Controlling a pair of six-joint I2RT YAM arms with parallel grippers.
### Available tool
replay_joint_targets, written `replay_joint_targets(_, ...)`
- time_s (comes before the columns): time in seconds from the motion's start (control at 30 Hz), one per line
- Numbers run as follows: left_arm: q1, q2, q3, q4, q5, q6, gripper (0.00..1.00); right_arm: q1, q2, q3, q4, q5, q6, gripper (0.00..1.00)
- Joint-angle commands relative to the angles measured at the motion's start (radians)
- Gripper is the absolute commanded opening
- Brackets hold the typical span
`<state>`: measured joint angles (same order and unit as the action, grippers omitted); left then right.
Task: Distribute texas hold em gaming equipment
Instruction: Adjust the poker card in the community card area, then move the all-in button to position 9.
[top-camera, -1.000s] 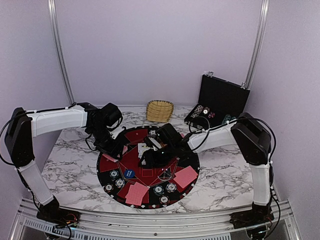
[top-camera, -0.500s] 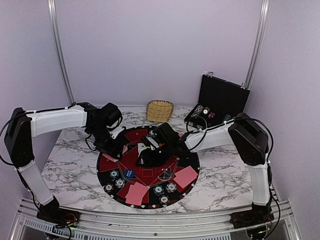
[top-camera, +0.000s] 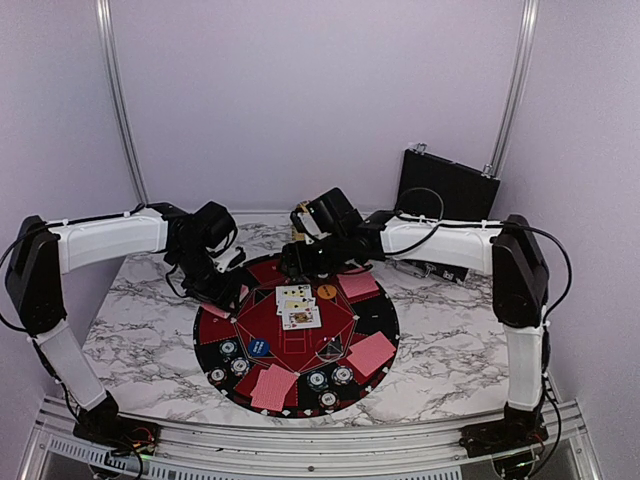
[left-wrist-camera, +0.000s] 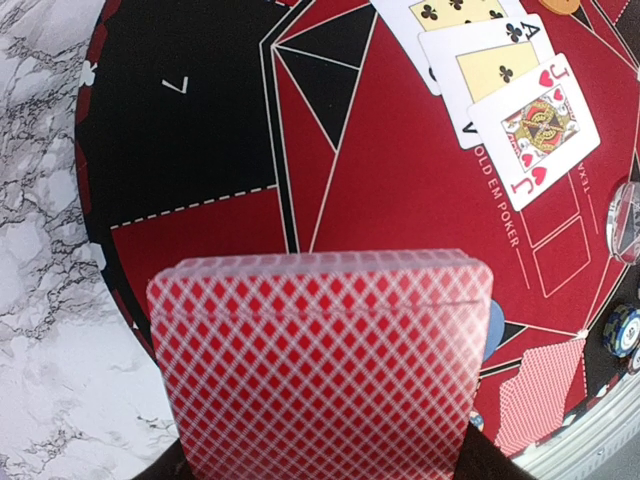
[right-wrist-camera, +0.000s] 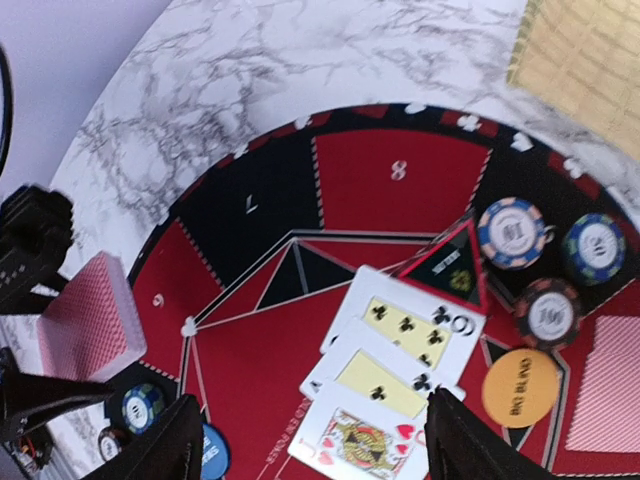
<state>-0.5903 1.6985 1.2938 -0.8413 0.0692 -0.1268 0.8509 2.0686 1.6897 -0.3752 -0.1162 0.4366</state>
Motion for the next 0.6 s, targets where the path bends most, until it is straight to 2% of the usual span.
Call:
replay_joint_targets(0.0,0.015,-0.023,0.001,0.02,-0.004,-0.012,0.37,-0.013,0.113,0.169,-0.195,0.228,-0.088,0.75)
replay_joint_targets(0.23,0.024,-0.021,0.001,0.026,0.003,-0.001,0.37,-0.015,0.279,0.41,-0.309,0.228,-0.119,0.75)
replay_joint_targets(0.57,0.036,-0.03,-0.007,0.04,0.015,0.013,0.37,-0.015,0.384,0.526,-0.338,0.231,-0.1,0.79)
